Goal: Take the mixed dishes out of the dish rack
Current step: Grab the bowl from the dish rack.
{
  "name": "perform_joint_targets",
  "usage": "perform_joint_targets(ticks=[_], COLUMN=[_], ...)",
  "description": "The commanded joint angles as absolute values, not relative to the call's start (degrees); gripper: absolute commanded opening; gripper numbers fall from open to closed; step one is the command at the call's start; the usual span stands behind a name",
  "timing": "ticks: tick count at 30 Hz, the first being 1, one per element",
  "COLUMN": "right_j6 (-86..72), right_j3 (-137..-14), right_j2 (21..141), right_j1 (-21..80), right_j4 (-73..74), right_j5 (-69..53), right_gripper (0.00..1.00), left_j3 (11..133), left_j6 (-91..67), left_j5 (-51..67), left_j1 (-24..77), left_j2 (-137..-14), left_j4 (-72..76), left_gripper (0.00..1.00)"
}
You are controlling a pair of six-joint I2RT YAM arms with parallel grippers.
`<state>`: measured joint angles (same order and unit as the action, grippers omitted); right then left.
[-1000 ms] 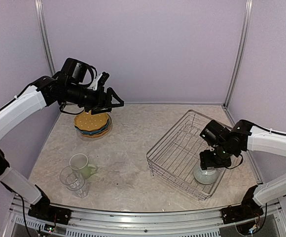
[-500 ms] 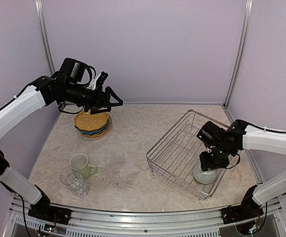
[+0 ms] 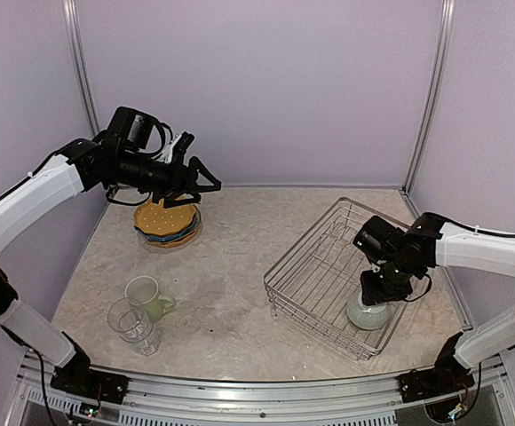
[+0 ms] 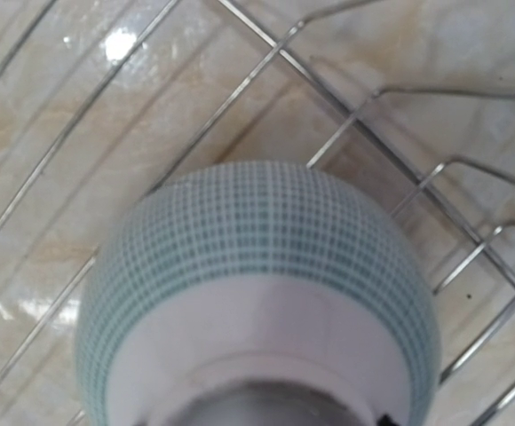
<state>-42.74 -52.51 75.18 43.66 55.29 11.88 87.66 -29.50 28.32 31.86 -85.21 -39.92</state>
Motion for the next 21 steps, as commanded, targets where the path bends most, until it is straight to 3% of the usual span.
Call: perform_joint_targets(ticks=[1, 21], right_j6=[-42.7, -39.9], right_j3=[-53.9, -51.7], right_j2=[72.4, 71.5], right_j1=[43.3, 42.6], right_j4=[56.2, 33.7], right_j5=[13.7, 11.1], right_gripper=[0.37, 0.30], left_j3=[86.8, 89.6], left_j6=[-29.9, -30.7], left_j5=[29.8, 30.8], left_j1=[31.3, 32.4], left_j2=[-86.3, -91.1], left_j4=[-38.4, -39.6], left_gripper=[0.77, 0.77])
